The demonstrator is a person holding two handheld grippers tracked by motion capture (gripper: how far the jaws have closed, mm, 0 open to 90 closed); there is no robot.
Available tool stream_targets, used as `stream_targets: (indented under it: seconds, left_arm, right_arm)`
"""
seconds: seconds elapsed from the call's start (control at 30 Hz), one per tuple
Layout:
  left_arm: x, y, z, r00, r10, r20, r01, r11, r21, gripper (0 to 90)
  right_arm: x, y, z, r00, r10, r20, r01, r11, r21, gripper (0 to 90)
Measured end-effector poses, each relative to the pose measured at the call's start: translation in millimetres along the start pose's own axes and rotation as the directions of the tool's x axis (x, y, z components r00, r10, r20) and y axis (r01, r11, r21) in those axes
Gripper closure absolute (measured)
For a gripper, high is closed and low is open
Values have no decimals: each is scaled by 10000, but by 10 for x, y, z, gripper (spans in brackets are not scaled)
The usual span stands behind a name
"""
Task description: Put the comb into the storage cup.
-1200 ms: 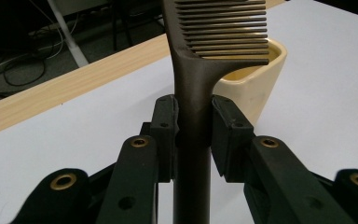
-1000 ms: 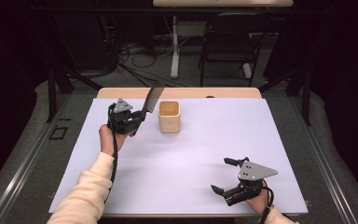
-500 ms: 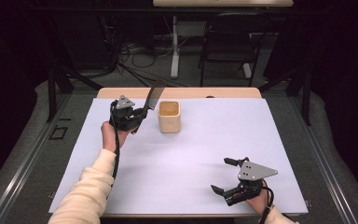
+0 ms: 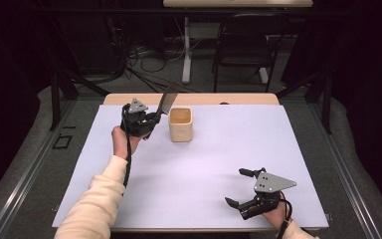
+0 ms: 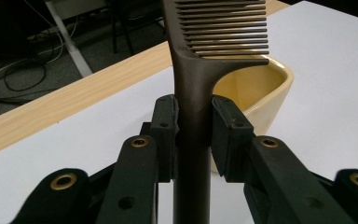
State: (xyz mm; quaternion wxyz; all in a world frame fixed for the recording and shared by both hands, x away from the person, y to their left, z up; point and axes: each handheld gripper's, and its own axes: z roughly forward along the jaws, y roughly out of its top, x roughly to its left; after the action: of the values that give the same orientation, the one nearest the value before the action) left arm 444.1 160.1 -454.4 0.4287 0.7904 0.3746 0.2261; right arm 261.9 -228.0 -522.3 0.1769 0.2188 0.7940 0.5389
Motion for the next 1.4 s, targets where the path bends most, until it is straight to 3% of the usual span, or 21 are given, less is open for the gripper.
stream_targets:
  seconds: [1.4]
  left_arm:
    - [-39,208,151,9999,151,24,-150,9998,-146,720]
  right_arm:
    - [-6,-3,4,10000,22,-16,-22,10000,4,0]
